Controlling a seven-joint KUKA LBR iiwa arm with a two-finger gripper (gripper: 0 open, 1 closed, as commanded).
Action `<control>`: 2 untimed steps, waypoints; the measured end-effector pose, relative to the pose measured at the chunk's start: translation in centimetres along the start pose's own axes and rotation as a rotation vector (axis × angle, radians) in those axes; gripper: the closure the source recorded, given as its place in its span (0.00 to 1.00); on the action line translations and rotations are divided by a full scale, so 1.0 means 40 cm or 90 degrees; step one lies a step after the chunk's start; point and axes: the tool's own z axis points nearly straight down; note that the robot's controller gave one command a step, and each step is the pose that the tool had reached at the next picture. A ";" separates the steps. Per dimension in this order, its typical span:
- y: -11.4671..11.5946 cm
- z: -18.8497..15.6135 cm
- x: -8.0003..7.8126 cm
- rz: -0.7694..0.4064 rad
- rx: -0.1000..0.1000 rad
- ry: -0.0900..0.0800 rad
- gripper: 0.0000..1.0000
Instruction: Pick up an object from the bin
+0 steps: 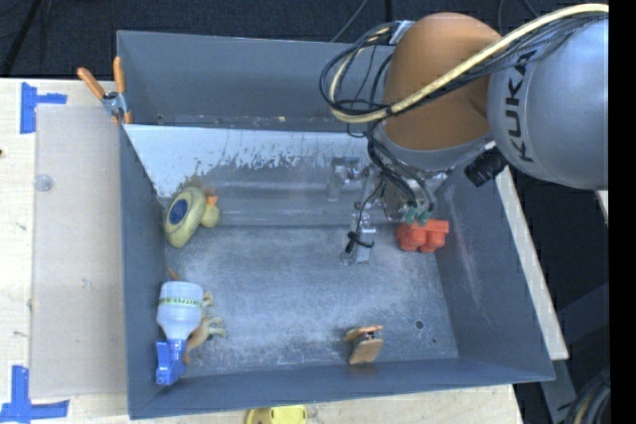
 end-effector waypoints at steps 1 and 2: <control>-0.001 -0.012 -0.002 0.001 0.000 -0.004 0.00; -0.046 0.035 0.080 -0.015 -0.001 -0.004 0.00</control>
Offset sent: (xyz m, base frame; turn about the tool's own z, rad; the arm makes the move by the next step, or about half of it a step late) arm -0.0592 -0.0363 -0.0295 -0.0408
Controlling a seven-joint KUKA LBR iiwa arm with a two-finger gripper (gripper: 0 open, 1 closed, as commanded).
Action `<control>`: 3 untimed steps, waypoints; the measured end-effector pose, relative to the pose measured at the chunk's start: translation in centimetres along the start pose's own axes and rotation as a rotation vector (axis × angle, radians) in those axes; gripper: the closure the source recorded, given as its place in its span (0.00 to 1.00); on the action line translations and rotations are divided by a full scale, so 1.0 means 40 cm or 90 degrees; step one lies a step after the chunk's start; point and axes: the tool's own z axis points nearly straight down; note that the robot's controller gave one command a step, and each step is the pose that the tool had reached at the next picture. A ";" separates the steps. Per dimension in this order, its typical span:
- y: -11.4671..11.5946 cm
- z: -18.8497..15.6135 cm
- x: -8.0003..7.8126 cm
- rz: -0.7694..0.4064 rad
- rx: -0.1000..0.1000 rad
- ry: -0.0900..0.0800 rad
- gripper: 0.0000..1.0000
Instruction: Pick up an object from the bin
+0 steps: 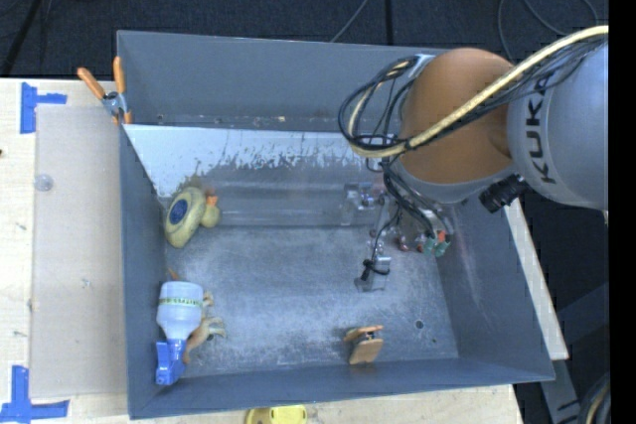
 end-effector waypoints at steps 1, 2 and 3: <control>-0.018 0.029 0.059 -0.025 0.002 0.006 0.00; -0.014 0.093 0.119 -0.076 0.000 0.001 0.00; -0.050 0.165 0.175 -0.178 0.000 0.005 0.00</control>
Offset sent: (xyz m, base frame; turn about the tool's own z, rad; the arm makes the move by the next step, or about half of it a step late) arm -0.0579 -0.0097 -0.0478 -0.1390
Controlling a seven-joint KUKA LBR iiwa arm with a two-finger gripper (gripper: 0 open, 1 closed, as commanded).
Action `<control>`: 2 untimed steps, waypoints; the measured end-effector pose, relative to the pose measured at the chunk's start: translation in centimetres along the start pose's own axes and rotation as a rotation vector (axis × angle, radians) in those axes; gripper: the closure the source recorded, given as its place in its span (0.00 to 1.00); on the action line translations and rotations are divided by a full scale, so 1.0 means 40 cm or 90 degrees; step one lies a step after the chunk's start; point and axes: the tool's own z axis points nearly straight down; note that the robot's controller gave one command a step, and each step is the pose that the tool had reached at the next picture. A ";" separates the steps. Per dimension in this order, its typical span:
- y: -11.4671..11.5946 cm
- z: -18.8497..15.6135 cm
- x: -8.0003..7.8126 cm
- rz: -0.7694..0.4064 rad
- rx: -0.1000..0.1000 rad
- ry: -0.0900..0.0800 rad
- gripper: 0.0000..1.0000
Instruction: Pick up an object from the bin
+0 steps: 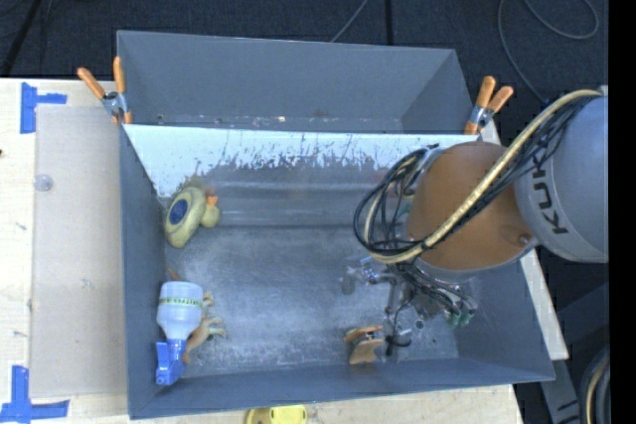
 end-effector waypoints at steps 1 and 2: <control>-0.032 0.031 0.026 -0.025 0.000 0.000 0.00; -0.018 0.126 0.034 -0.142 0.000 -0.004 1.00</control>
Offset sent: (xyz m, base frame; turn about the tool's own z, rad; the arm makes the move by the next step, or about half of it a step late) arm -0.0134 -0.0122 -0.0518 -0.2261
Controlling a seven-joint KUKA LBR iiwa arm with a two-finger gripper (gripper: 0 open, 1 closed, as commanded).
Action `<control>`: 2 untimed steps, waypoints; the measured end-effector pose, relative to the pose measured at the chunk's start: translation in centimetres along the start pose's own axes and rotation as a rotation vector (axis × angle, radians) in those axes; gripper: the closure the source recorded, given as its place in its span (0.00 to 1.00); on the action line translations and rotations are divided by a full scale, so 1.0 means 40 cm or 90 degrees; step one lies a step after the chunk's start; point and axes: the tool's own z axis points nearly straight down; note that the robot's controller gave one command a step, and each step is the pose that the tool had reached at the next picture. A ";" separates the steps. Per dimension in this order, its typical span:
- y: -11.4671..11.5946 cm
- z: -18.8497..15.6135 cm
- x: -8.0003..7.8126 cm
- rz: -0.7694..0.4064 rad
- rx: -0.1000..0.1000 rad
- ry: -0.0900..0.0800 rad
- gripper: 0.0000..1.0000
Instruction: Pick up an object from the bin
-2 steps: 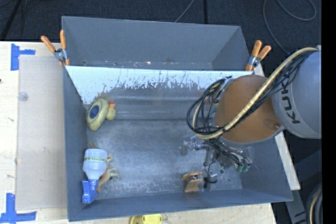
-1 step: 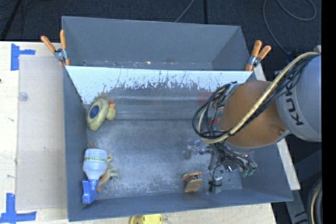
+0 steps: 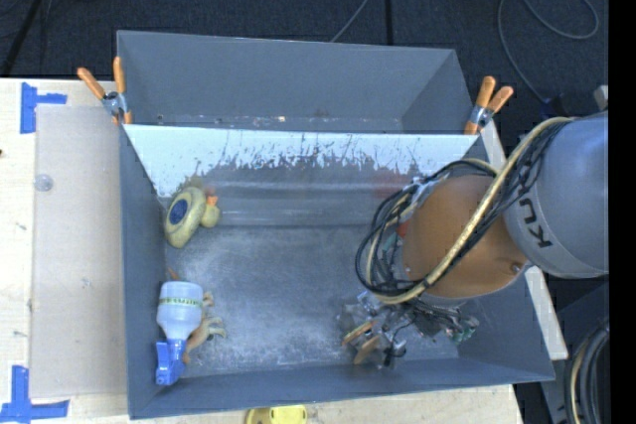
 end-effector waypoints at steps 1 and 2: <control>0.000 0.000 0.000 0.001 0.000 0.000 1.00; 0.007 -0.434 -0.003 0.027 0.002 -0.003 1.00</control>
Offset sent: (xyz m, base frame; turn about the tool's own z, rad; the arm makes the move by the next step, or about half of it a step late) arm -0.0008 0.0023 0.1712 0.0382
